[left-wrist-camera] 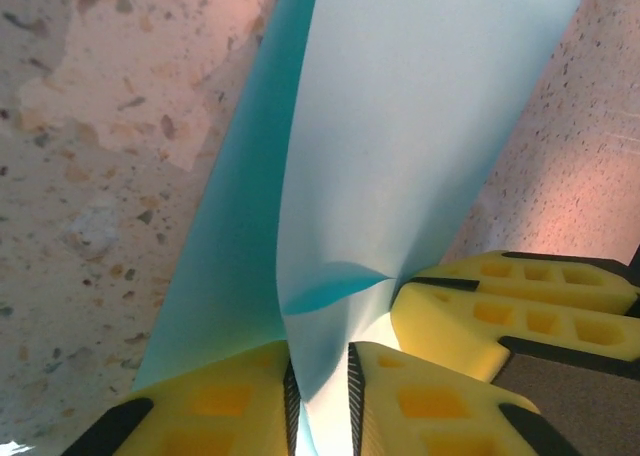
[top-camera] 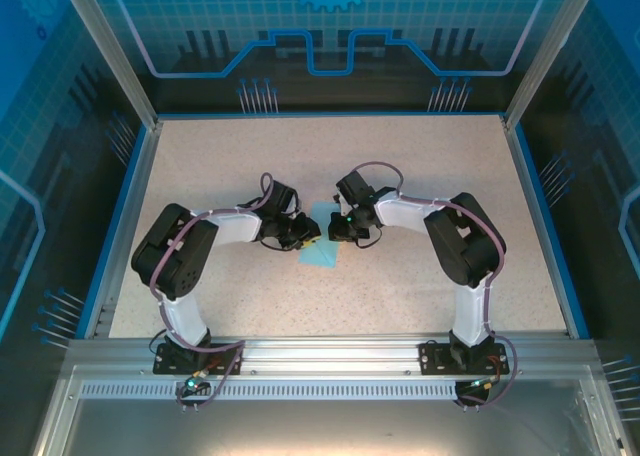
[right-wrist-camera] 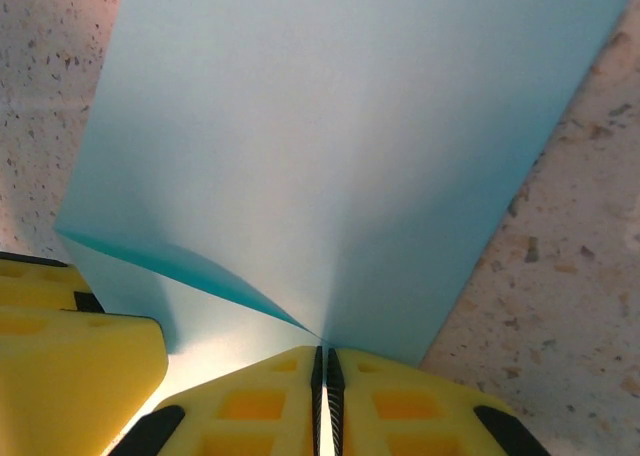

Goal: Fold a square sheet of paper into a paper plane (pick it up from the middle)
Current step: Turn over the paper at the center of the table.

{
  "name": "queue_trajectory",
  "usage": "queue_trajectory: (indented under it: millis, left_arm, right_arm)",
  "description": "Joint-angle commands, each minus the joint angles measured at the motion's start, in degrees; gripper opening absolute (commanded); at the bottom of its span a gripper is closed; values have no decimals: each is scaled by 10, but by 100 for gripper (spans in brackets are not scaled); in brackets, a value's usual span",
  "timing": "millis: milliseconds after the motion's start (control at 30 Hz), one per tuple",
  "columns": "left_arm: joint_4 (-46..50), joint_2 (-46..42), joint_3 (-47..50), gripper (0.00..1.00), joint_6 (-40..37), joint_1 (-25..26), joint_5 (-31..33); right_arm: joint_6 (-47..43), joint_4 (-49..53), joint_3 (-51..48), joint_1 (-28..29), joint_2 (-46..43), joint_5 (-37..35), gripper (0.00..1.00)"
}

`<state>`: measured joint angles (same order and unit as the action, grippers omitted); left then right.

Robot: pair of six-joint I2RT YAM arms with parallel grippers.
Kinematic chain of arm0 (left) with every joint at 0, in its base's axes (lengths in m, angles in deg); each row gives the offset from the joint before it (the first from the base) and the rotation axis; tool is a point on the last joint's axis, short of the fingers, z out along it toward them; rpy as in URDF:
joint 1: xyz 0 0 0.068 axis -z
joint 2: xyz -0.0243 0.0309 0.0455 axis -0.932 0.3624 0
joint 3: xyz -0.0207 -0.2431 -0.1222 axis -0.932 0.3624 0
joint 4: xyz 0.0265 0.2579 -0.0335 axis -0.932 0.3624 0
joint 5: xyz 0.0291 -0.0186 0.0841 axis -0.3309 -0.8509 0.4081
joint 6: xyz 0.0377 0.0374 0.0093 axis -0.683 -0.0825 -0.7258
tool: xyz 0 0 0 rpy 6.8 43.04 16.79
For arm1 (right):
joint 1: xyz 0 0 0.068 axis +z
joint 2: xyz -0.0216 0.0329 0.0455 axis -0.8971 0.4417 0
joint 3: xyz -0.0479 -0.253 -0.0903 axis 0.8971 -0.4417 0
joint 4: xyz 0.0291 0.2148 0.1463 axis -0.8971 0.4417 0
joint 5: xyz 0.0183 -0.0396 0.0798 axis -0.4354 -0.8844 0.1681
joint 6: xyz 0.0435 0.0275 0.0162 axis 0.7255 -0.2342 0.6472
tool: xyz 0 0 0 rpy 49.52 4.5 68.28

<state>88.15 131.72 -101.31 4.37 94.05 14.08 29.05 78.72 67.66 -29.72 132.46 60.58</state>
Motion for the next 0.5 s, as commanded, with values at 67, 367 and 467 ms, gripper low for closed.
queue_trajectory:
  millis: [67,367,467]
  left_arm:
    - [-17,-2,-6,14,-19,3,-8]
    - [83,-85,-20,4,-95,3,59]
    - [180,-129,-50,4,-136,3,113]
  right_arm:
    - [10,-9,-12,-12,10,14,15]
    - [11,-49,-40,-44,-134,20,39]
    - [7,-17,-55,-57,-183,-50,54]
